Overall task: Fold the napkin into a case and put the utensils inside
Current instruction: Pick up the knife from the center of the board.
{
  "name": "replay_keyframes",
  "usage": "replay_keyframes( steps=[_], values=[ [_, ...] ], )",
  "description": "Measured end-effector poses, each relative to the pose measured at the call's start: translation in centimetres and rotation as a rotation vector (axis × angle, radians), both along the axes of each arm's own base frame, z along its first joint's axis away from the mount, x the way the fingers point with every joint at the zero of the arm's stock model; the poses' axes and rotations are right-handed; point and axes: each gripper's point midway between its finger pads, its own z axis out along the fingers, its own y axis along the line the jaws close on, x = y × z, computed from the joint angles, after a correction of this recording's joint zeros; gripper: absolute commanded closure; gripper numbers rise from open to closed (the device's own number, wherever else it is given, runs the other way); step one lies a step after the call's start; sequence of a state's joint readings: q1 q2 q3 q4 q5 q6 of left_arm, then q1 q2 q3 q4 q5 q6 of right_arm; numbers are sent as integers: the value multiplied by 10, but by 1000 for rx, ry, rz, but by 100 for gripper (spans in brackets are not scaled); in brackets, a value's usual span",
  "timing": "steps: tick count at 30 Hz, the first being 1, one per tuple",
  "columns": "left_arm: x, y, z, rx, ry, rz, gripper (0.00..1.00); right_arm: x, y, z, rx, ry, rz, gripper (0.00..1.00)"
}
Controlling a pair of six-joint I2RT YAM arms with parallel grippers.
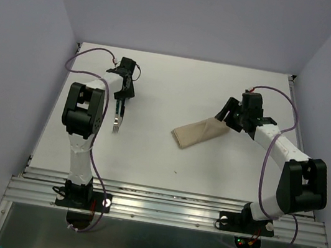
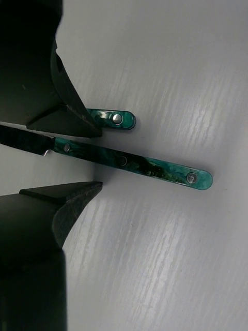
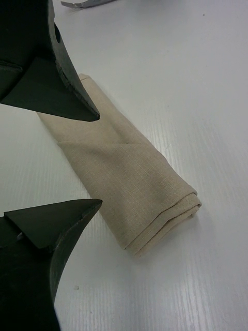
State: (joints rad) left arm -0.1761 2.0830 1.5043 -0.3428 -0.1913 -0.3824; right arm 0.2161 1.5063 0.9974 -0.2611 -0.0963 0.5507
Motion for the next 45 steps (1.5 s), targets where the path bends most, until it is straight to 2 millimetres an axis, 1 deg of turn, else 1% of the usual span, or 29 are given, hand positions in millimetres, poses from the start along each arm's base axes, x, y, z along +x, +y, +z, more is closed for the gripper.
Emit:
replay_keyframes(
  steps=[1,2,3,4,6,7,8,9,14,16,18,20,21,24,26,28,30,32,33,34,37,38,39,41,42,44,45],
  values=[
    [1,1,0,-2,-4,-2,56,0,0,0,1,0,1,33],
    [2,2,-1,-3,-5,0,67,-1,0,0,1,0,1,33],
    [3,2,-1,-7,-8,-4,72,-1,0,0,1,1,2,33],
    [4,1,-1,-10,-10,-8,82,-3,0,-1,1,3,1,33],
    [7,-1,0,-26,-18,-18,91,-6,-1,-3,0,9,1,33],
    [7,-3,0,-33,-21,-20,93,-7,-1,-3,0,10,0,33],
    [8,-5,0,-43,-24,-27,100,-7,-1,-3,1,10,0,33],
    [9,-6,0,-50,-28,-33,100,-8,-1,-2,1,10,-1,33],
    [10,-19,1,-82,-52,-66,100,-8,-2,2,4,-1,-2,32],
    [6,-31,0,-89,-55,-97,100,-8,-2,2,1,-1,-5,32],
    [0,-49,0,-90,-55,-144,100,-8,-3,1,-5,1,-9,32],
    [-9,-76,0,-91,-57,-211,100,-9,-8,-1,-26,8,-28,29],
    [-12,-84,0,-92,-57,-233,100,-9,-10,-2,-35,9,-36,29],
    [-34,-126,0,-106,-52,-344,100,-7,-20,-7,-75,14,-74,29],
    [-48,-146,0,-118,-49,-402,100,-5,-27,-15,-96,31,-94,29],
    [-65,-160,-1,-139,-37,-455,100,-1,-37,-25,-117,58,-125,29],
    [-75,-162,0,-151,-27,-475,100,2,-47,-37,-139,90,-155,28],
    [-84,-158,-1,-155,-14,-479,98,7,-57,-46,-156,117,-183,29],
    [-88,-155,-1,-156,-7,-479,95,11,-63,-50,-162,130,-199,28],
    [-91,-153,-1,-157,-4,-478,86,15,-68,-53,-167,137,-213,28],
    [-96,-150,-1,-156,3,-476,73,29,-79,-58,-173,148,-247,29],
    [-96,-150,-1,-156,4,-476,67,35,-84,-61,-173,153,-258,29],
    [-96,-150,-1,-154,3,-476,64,39,-85,-62,-173,155,-262,30],
    [-96,-149,-1,-144,1,-474,61,48,-90,-69,-177,168,-273,33],
    [-96,-150,-1,-136,-2,-474,61,51,-91,-71,-179,170,-274,39],
    [-97,-151,-1,-124,-5,-475,61,56,-91,-79,-187,185,-273,47],
    [-97,-151,-1,-113,-7,-476,63,57,-92,-82,-191,197,-272,54]
  ],
)
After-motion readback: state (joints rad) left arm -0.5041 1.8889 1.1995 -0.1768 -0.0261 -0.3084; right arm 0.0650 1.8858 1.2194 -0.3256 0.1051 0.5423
